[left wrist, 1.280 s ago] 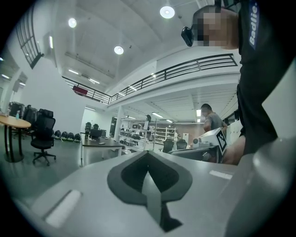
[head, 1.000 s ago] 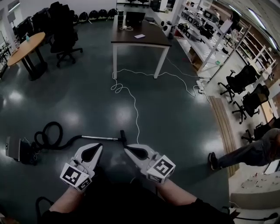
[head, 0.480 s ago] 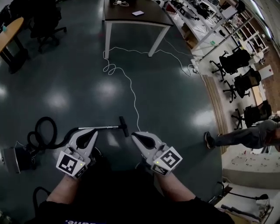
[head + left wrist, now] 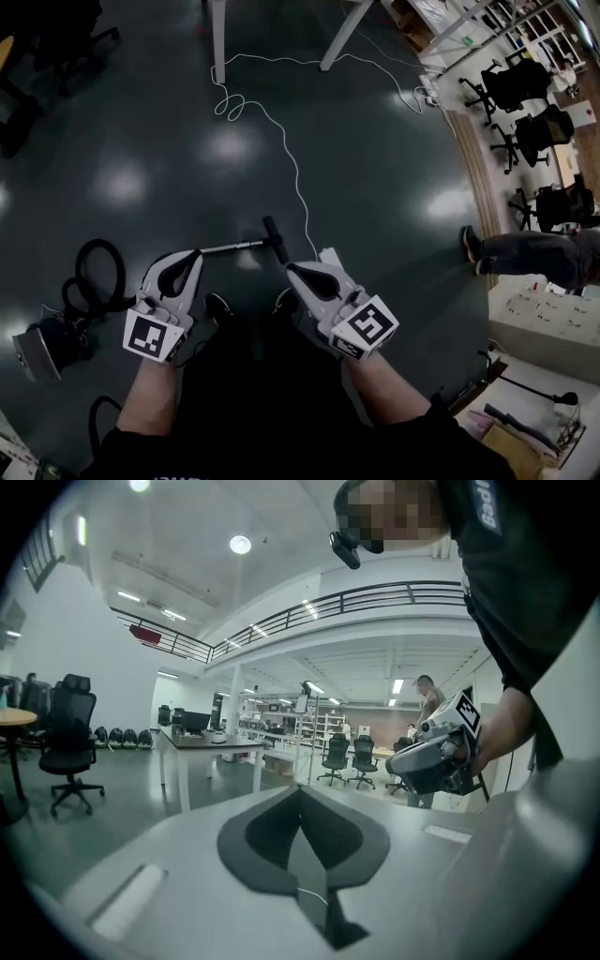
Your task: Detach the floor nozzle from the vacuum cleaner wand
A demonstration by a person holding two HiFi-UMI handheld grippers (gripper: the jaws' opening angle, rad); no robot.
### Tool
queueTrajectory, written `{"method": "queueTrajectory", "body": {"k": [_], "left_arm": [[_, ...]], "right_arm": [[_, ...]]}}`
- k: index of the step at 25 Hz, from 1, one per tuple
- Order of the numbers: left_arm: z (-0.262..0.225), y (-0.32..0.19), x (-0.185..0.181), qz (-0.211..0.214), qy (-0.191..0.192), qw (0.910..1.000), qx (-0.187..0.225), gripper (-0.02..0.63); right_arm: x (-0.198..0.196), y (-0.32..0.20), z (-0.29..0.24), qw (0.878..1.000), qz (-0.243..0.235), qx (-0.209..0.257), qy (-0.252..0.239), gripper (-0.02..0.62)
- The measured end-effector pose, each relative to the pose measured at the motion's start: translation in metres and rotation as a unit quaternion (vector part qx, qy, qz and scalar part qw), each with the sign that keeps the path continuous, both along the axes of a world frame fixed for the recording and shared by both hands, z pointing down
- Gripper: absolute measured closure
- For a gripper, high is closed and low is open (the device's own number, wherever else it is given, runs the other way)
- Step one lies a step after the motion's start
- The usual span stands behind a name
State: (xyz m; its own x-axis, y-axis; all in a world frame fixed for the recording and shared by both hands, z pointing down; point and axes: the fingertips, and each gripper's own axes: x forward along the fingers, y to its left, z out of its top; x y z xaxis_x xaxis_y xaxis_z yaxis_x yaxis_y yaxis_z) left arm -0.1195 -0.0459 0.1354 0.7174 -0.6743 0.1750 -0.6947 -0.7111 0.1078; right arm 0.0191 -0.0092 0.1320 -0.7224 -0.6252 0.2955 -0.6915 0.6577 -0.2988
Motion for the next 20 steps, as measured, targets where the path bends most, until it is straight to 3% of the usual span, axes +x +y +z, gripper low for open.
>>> {"method": "queueTrajectory", "body": {"k": [12, 20], "left_arm": [[0.114, -0.058, 0.028, -0.003, -0.023, 0.9997, -0.004, 0.606], [0.196, -0.061, 0.047, 0.008, -0.04, 0.9992, -0.007, 0.606]], "right_arm": [[0.028, -0.057, 0.127, 1.0, 0.005, -0.026, 0.013, 0.567], [0.034, -0.057, 0.225, 0.999, -0.003, -0.047, 0.017, 0.562]]}}
